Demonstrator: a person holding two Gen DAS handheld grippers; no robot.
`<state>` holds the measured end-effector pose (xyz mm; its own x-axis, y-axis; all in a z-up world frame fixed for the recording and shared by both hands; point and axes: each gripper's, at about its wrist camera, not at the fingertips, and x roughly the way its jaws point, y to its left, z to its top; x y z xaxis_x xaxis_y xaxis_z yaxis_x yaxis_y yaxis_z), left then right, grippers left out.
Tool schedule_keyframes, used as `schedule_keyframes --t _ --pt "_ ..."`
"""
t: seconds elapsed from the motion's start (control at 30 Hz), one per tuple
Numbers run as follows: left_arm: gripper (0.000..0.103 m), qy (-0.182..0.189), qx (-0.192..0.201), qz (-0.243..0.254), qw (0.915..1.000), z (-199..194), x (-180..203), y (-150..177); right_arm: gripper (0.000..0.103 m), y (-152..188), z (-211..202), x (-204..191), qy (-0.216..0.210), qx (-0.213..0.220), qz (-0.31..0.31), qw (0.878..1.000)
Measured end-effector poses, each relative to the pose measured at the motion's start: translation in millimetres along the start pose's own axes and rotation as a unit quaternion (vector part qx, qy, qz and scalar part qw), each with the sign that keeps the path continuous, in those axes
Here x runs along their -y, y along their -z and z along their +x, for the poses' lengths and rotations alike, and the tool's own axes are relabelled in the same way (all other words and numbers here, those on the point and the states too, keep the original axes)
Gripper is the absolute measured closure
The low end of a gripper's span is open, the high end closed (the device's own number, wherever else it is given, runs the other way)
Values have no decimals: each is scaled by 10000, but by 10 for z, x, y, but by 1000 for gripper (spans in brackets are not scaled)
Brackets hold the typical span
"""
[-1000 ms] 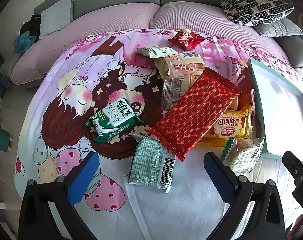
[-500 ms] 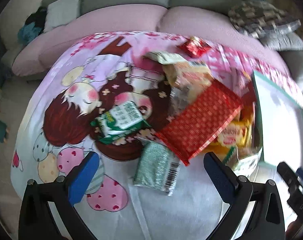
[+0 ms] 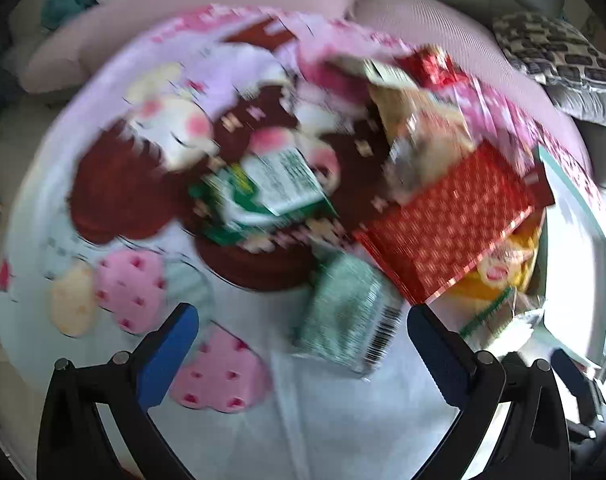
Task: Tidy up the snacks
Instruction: 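Grasp the clear-wrapped round cake with the right tool while the left tool approaches the green-striped pack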
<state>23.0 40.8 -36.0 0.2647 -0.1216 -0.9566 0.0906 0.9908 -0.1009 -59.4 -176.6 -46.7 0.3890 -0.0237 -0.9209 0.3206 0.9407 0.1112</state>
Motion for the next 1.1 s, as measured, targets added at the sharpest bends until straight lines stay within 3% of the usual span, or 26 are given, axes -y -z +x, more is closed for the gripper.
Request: schedule_keyframes --t 0.27,0.43,0.63,0.73,0.87,1.1 --pt "1 70 -246 46 9997 175 55 -15 5 -11 174 -200 -107 -114 -220 9996" --pt "22 87 -385 33 9992 322 62 -24 13 -38 233 -297 -127 -94 -338 9993" --pt "27 130 -416 -54 9990 435 66 -48 21 -51 244 -303 -126 -22 -355 9993" --pt "36 208 -428 -79 9988 453 56 -56 31 -63 253 -283 -117 -13 -280 9995" --pt "39 194 -427 -60 9989 451 76 -55 42 -49 238 -235 -212 -9 -197 9996" --pt "44 239 -407 -45 9989 345 69 -38 47 -35 209 -199 -280 -1 -150 9995"
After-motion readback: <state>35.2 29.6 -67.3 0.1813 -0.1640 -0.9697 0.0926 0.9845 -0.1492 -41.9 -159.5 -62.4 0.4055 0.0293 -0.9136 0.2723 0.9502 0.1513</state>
